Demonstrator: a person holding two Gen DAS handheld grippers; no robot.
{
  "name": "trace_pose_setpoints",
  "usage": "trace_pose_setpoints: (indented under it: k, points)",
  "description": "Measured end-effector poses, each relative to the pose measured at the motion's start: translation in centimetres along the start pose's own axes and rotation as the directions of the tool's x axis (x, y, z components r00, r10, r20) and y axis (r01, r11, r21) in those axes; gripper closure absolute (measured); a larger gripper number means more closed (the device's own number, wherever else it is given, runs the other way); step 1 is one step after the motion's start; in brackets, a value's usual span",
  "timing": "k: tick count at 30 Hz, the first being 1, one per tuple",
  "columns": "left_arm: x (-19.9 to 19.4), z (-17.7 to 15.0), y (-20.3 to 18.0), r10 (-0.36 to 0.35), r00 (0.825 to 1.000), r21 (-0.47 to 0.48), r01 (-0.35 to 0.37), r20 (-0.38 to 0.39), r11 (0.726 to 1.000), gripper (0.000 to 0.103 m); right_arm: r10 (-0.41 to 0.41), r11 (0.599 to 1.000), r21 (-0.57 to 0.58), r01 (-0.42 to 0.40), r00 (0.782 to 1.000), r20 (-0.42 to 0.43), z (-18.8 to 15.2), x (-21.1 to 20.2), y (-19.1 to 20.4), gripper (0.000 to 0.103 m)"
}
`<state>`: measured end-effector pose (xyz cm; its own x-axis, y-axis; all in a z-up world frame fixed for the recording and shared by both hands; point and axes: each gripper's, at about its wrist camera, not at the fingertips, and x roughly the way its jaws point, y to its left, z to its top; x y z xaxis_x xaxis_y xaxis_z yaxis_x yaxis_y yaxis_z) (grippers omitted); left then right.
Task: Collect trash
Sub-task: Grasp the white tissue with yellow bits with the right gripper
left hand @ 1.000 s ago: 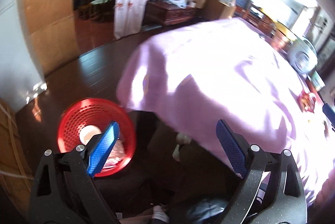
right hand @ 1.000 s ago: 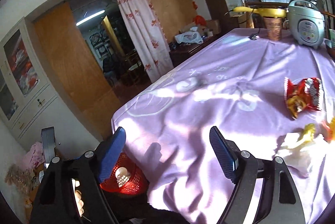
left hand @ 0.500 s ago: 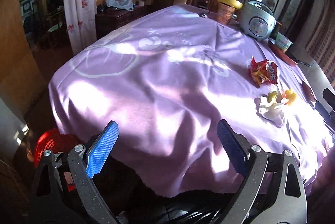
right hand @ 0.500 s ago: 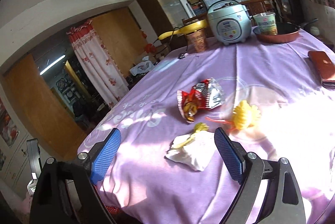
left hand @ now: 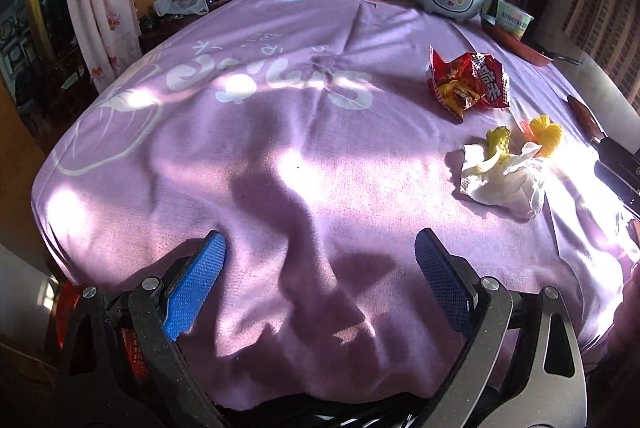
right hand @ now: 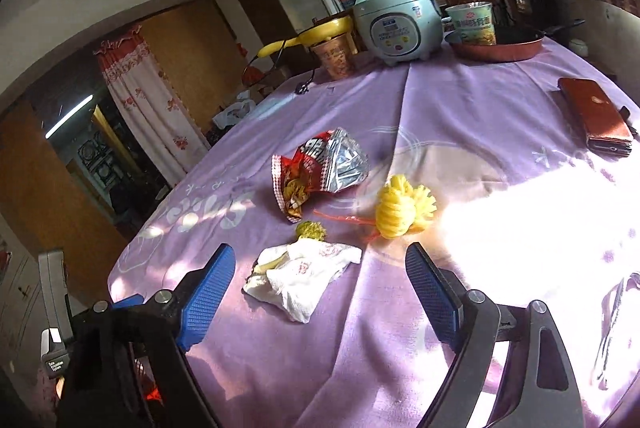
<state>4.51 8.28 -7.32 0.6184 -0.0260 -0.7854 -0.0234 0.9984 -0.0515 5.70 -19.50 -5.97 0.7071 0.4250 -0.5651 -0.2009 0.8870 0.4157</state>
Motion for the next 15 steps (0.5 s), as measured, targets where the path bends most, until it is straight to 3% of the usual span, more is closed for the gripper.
trace_pose_setpoints:
  k: [5, 10, 12, 13, 14, 15]
  points:
    - [0.1, -0.3, 0.6, 0.012, 1.0, -0.013, -0.012, 0.002, 1.0, 0.01, 0.064, 0.997, 0.049, -0.057, 0.987, -0.145, -0.6, 3.6, 1.0, 0.022]
    - [-0.1, -0.5, 1.3, 0.007, 1.0, -0.023, -0.006, 0.012, 1.0, 0.009, 0.049, 0.996, 0.082, -0.032, 0.976, -0.21, -1.0, 5.7, 1.2, 0.026]
    - [-0.1, -0.5, 1.5, 0.004, 1.0, -0.027, -0.004, 0.016, 1.0, 0.009, 0.039, 0.997, 0.078, -0.022, 0.973, -0.226, -0.9, 6.3, 1.5, 0.036]
    - [-0.2, -0.6, 1.6, 0.003, 1.0, -0.028, -0.003, 0.018, 1.0, 0.009, 0.036, 0.997, 0.08, -0.018, 0.972, -0.231, -0.9, 6.6, 1.5, 0.053]
    - [-0.2, -0.6, 1.7, 0.003, 1.0, -0.029, -0.003, 0.018, 1.0, 0.009, 0.041, 0.996, 0.083, -0.022, 0.972, -0.23, -0.8, 6.7, 1.6, 0.082]
    - [-0.2, -0.6, 1.8, 0.004, 1.0, -0.03, -0.003, 0.018, 1.0, 0.009, 0.059, 0.995, 0.087, -0.041, 0.973, -0.223, -0.8, 6.7, 1.6, 0.093]
